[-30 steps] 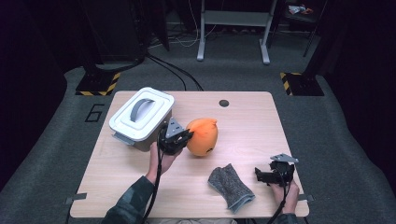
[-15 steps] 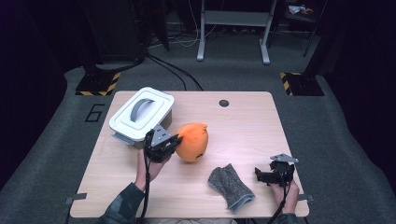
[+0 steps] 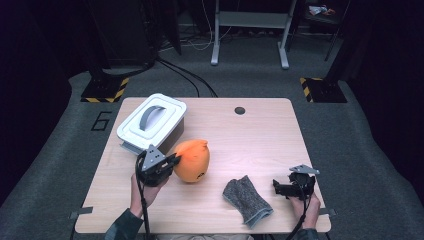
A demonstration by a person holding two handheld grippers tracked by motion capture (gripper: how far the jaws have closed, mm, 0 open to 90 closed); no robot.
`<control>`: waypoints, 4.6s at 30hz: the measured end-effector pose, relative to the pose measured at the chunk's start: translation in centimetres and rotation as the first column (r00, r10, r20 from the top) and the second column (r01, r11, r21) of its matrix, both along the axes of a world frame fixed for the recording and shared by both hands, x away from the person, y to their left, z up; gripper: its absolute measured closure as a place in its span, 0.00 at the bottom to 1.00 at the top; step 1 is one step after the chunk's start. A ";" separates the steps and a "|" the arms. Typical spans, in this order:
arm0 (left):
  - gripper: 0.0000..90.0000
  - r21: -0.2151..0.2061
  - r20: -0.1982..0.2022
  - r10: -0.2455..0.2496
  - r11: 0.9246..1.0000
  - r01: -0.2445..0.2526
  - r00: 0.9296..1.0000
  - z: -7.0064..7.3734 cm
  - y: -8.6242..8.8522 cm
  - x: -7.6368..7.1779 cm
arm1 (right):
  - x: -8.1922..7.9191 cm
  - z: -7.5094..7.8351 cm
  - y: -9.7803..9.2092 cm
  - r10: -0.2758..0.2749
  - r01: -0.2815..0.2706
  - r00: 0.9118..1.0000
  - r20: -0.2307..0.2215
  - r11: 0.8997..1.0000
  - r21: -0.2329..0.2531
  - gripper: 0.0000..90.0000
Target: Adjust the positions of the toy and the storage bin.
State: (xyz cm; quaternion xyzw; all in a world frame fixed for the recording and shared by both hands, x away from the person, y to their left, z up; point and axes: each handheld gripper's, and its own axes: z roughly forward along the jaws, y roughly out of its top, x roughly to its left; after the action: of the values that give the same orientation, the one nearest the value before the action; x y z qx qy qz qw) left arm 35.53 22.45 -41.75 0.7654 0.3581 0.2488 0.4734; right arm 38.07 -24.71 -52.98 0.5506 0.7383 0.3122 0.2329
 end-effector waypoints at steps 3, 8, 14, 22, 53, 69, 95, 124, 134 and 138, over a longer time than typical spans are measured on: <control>0.92 0.001 0.012 0.011 1.000 -0.011 1.000 -0.1 0.9 -0.8 | 0.0 0.0 0.0 0.001 -0.001 1.000 0.000 1.000 -0.002 0.00; 0.92 -0.010 0.008 0.038 0.999 -0.038 0.999 -0.3 2.3 -2.1 | 0.0 0.0 0.0 0.001 -0.001 1.000 0.000 1.000 -0.002 0.00; 0.92 -0.027 -0.017 0.068 0.997 -0.068 0.998 -0.8 4.1 -3.6 | 0.0 0.0 0.0 0.000 0.000 1.000 0.000 1.000 -0.001 0.00; 0.92 -0.095 -0.079 0.086 0.991 -0.093 0.993 -1.7 6.2 -5.3 | 0.0 0.0 0.0 0.000 0.000 1.000 0.000 1.000 -0.002 0.00; 0.82 -0.008 -0.206 0.286 0.956 -0.294 0.936 -4.5 12.2 -2.9 | 0.0 0.0 0.0 -0.001 0.001 1.000 -0.001 1.000 -0.001 0.00; 0.80 0.030 -0.272 0.163 0.987 -0.161 0.948 -5.6 9.5 -1.6 | 0.0 0.0 0.0 -0.001 0.001 1.000 -0.001 1.000 -0.001 0.00; 0.18 0.010 -0.180 0.247 0.968 -0.249 0.952 0.6 11.6 1.4 | 0.0 0.0 0.0 -0.001 0.001 1.000 -0.001 1.000 -0.001 0.00; 0.24 0.055 -0.219 0.339 0.941 -0.335 0.915 1.6 10.9 12.9 | 0.0 0.0 0.0 -0.001 0.001 1.000 0.000 1.000 0.001 0.00; 0.41 0.068 -0.157 0.340 0.940 -0.333 0.927 1.9 10.3 13.3 | 0.1 0.0 0.0 0.001 -0.001 1.000 0.000 1.000 0.001 0.00; 0.55 0.111 -0.128 0.331 0.941 -0.318 0.935 1.6 9.5 13.7 | 0.1 0.0 0.0 0.001 -0.001 1.000 0.000 1.000 0.001 0.00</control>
State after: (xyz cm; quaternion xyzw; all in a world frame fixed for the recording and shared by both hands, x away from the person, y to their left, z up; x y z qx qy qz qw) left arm 49.23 31.93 -40.15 0.7318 0.5018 0.2829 0.3641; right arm 38.12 -24.70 -52.99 0.5503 0.7385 0.3125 0.2325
